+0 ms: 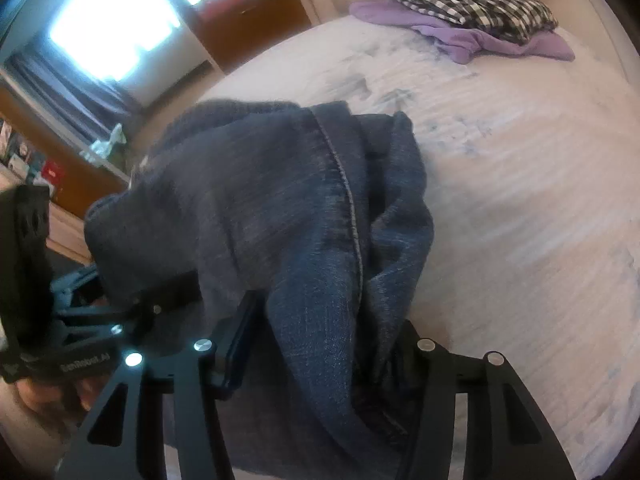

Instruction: Fold clothes

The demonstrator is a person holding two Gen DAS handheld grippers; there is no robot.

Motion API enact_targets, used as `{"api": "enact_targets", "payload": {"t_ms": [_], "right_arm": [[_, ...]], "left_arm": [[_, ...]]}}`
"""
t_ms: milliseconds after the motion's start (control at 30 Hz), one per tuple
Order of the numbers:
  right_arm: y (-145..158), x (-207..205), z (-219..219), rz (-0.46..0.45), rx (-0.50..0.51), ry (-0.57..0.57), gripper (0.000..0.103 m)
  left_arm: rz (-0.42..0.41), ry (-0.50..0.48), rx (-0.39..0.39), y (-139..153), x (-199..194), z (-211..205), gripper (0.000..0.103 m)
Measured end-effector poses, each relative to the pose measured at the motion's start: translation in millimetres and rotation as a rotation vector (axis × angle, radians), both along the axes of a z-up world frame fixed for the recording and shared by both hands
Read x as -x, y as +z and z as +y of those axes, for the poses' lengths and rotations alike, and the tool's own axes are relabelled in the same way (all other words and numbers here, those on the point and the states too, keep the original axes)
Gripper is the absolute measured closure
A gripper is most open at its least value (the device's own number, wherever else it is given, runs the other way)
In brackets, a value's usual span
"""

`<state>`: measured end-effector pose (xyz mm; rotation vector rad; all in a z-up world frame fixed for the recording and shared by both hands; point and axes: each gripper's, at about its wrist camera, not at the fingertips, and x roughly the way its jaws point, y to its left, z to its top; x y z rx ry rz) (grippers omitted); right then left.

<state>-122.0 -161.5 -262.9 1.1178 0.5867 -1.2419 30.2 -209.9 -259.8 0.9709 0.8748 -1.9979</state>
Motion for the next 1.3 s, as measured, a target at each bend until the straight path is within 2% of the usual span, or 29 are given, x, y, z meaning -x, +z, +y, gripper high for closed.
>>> {"api": "enact_targets", "payload": {"t_ms": [133,233,267,467,600,667,767,833,900,1300], "right_arm": [[-1,2,-1,0.0,0.002,-0.008,0.049],[0,-1,0,0.02,0.004,-0.022,0.051],[1,-4,2,0.033,0.008,-0.03,0.053],[-1,-9,6,0.072,0.018,-0.031,0.055],[-2,-11,7,0.097,0.026,-0.035,0.055],[-2,-12,9,0.111,0.027,-0.022,0.055],[5,-18,11,0.153,0.033,-0.024,0.061],[14,-20,17,0.169,0.049,-0.027,0.069],[24,-19,24,0.173,0.067,-0.032,0.072],[99,-21,55,0.192,0.195,-0.087,0.074]], "left_arm": [[-0.002,-0.008,0.014,-1,0,2,0.037],[-0.001,-0.007,0.014,3,0,5,0.059],[-0.004,-0.007,0.017,5,0,7,0.062],[-0.016,-0.04,0.057,5,2,11,0.062],[0.053,-0.051,0.002,0,-5,-2,0.06],[0.023,-0.053,0.023,4,0,3,0.065],[-0.004,-0.051,0.056,19,6,12,0.077],[0.006,-0.048,0.083,34,5,19,0.078],[0.015,-0.05,0.115,49,6,27,0.078],[0.073,-0.112,0.207,123,3,48,0.078]]}}
